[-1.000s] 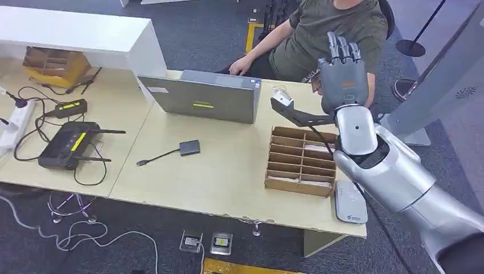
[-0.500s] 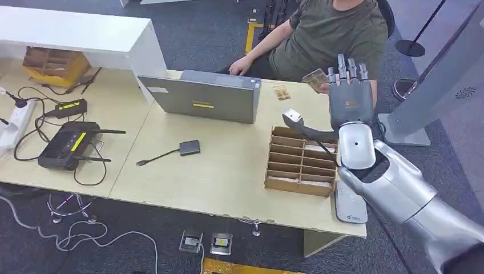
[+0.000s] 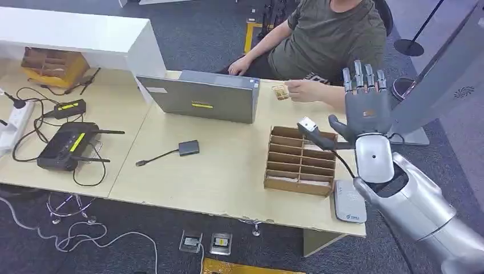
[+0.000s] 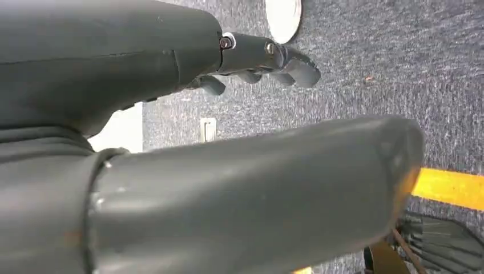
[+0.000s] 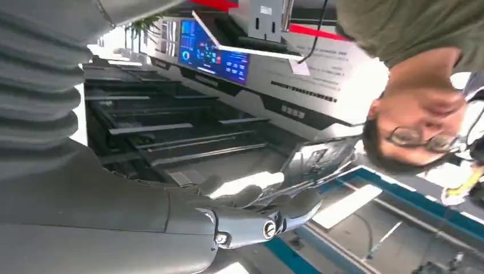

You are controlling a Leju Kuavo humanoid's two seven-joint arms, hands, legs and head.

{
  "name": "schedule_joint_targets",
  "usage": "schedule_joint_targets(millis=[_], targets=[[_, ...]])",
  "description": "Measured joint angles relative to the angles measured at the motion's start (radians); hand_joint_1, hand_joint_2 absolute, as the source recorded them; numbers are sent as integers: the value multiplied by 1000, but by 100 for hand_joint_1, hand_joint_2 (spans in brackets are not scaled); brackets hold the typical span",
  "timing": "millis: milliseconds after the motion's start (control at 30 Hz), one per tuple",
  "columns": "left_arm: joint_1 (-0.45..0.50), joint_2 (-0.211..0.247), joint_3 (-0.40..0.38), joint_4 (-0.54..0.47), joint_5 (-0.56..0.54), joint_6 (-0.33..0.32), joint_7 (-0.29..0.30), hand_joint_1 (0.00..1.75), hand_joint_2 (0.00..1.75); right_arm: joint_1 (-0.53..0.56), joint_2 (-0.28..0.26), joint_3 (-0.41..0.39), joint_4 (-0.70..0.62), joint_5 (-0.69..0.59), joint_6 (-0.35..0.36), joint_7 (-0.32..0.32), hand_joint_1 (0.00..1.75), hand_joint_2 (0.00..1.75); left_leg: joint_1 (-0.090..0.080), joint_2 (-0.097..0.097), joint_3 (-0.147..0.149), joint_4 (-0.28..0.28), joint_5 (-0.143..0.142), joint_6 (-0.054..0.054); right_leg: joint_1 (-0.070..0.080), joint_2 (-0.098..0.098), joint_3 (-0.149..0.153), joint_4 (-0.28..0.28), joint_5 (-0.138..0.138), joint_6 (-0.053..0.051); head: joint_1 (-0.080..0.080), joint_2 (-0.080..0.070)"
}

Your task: Pass the card to the sensor for recognition and then transmit it.

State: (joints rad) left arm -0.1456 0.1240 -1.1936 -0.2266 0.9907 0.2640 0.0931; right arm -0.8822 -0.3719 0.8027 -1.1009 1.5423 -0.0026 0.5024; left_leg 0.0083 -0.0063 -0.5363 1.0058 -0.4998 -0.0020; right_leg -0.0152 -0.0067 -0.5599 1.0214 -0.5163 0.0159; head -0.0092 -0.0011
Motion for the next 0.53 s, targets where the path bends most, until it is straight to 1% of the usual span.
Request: schedule_joint_targets(millis=[133, 200, 300, 400, 467, 533], targets=[[5, 0, 0, 0, 1, -3, 0, 0, 0, 69, -62, -93, -44, -38, -42, -2, 0, 0, 0, -3, -1, 0, 0, 0, 0, -4, 1, 0, 0, 0, 0, 0], [7, 1, 0, 0, -1, -2, 0, 0, 0, 87, -96, -138, -52, -88, -57, 6, 0, 0, -1, -2, -1, 0, 0, 0, -1, -3, 0, 0, 0, 0, 0, 0], [7, 3, 0, 2, -7, -2, 0, 0, 0, 139, -161, -215, -60, -155, -71, 15, 0, 0, -1, -3, -1, 1, -1, 0, -1, -4, 1, -1, 0, 0, 0, 0], [6, 6, -3, 3, -17, 3, 0, 0, 0, 177, -225, -303, -58, -283, -61, 56, 0, 0, -1, -3, -1, 1, -1, 0, -1, -4, 0, -1, 0, 0, -1, 0], [4, 8, -5, 5, -24, 6, 0, 0, 0, 211, -274, -371, -51, -418, -66, 85, 0, 0, -1, -3, -1, 1, -1, 0, -1, -4, 0, -1, 0, 0, 0, 0], [1, 9, -5, 5, -26, 4, 1, 0, 0, 264, -317, -438, -37, -561, -99, 91, 0, 0, -1, -4, -1, 0, -1, 1, -1, -5, 0, -1, 0, 0, 0, 0]])
